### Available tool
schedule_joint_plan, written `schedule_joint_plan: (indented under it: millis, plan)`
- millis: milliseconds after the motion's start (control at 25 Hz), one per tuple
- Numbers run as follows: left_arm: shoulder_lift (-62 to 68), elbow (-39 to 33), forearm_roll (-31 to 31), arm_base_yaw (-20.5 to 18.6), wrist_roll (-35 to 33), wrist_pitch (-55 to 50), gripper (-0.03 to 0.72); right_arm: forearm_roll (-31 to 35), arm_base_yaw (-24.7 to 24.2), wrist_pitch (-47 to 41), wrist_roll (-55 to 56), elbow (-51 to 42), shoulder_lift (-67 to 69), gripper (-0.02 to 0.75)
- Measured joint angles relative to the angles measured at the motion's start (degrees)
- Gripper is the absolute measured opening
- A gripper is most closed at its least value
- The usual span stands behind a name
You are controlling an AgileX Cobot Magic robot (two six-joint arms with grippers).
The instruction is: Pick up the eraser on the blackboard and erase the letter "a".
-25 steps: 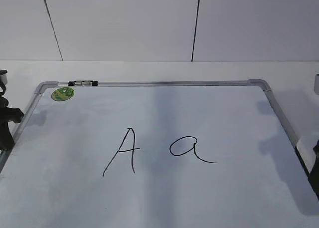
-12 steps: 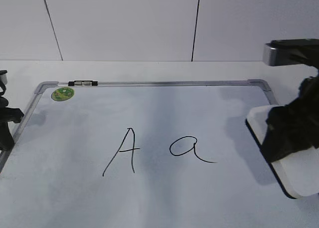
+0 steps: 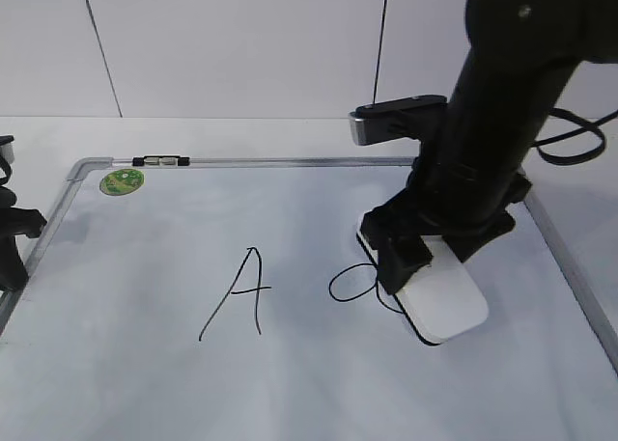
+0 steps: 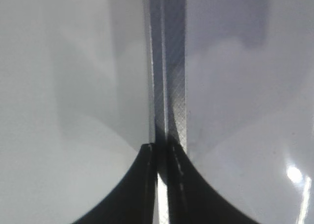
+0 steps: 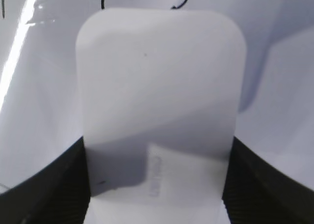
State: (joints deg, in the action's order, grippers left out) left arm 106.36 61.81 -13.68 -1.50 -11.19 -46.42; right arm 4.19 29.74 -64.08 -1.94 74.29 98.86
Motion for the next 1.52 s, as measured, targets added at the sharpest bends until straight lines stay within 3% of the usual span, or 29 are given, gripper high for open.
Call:
schedule_joint_plan:
  millis: [440, 960, 1160, 1520]
  plan:
    - [0.00, 0.00, 0.00, 0.00, 0.00, 0.00, 0.017, -0.28, 1.09, 2.10, -2.04, 9.65, 13.19, 0.556]
    - [0.00, 0.00, 0.00, 0.00, 0.00, 0.00, 0.017, -1.49, 5.19, 3.06, -3.88, 10.69, 17.71, 0.557]
    - [0.00, 0.00, 0.00, 0.00, 0.00, 0.00, 0.017, -5.05, 5.33, 3.19, -0.48, 10.69, 17.76, 0.557]
    - [0.00, 0.00, 0.00, 0.00, 0.00, 0.00, 0.017, -6.63, -2.21, 4.45, 0.73, 10.71, 17.76, 0.557]
